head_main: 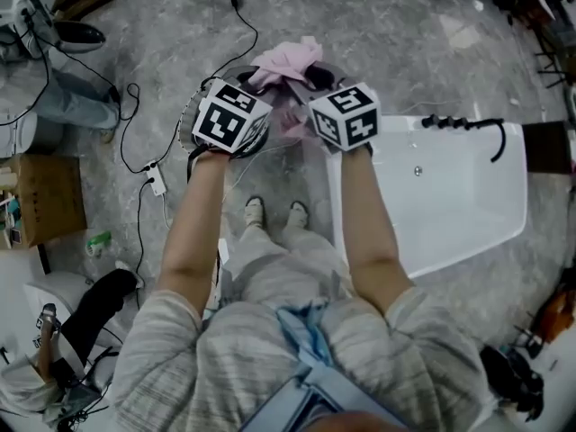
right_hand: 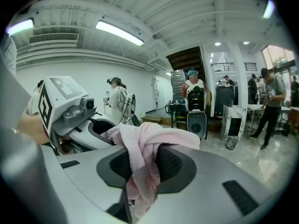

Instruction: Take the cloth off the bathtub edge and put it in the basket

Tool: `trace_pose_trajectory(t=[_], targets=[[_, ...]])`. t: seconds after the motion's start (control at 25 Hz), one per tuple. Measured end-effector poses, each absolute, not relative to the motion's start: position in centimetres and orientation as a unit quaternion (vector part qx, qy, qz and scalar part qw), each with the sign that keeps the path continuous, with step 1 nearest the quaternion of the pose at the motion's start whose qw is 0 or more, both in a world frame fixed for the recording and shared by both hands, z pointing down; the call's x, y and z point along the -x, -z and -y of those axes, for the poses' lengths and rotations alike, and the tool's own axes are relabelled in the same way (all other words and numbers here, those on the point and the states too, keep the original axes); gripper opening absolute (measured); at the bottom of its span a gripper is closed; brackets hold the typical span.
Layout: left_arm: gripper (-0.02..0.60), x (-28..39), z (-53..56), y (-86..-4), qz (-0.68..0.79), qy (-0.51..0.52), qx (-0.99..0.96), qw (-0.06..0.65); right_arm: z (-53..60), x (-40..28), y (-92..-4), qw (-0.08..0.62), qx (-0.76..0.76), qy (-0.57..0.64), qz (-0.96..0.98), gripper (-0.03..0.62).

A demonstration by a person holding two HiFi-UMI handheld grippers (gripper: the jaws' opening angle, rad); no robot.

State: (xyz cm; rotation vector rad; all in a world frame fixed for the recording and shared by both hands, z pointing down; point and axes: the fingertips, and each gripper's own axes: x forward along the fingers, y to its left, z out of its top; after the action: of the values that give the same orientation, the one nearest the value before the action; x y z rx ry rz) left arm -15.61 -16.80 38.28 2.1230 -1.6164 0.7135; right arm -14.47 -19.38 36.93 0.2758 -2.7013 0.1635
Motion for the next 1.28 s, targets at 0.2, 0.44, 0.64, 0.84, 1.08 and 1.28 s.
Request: trace_pose_trajectory(t=[0.2,0.44,0.64,0.84,1.08,1.28], targets=[[0.107,19.8,14.9,-34.0,0.609,-0.248,-0.735,0.166,17.4,18.9,-32.4,0.185,-0.068,-0.021,0.98,0.114],[0.107,24.9,12.5,-29.1,0.645,-0.254,-0.709,0.132,15.0,24.0,-27.2,0.149,-0.043,0.014,0.988,0.114],[0.107,28.7,10.7,-26.3,0.666,-0.256,-0.692,0.11,13.1,27.8,-24.1,0.126,-0.027,0.033,0.991,0.114],[0.107,32.1,9.0,-26.9,0.676,-0.267,-0.677,0.117,11.5,31.4,-24.8,0.13,-0.011,0.033,0.991,0.114],[0.107,35.6,8.0,-31.3,0.671,-0.278,-0.669,0.16,10.8,35.2,-29.5,0.174,0.008,0.015,0.985,0.114],[0.107,38.3,8.6,-35.1,0.659,-0.281,-0.67,0.194,11.5,38.0,-33.1,0.201,0.006,-0.012,0.979,0.114]])
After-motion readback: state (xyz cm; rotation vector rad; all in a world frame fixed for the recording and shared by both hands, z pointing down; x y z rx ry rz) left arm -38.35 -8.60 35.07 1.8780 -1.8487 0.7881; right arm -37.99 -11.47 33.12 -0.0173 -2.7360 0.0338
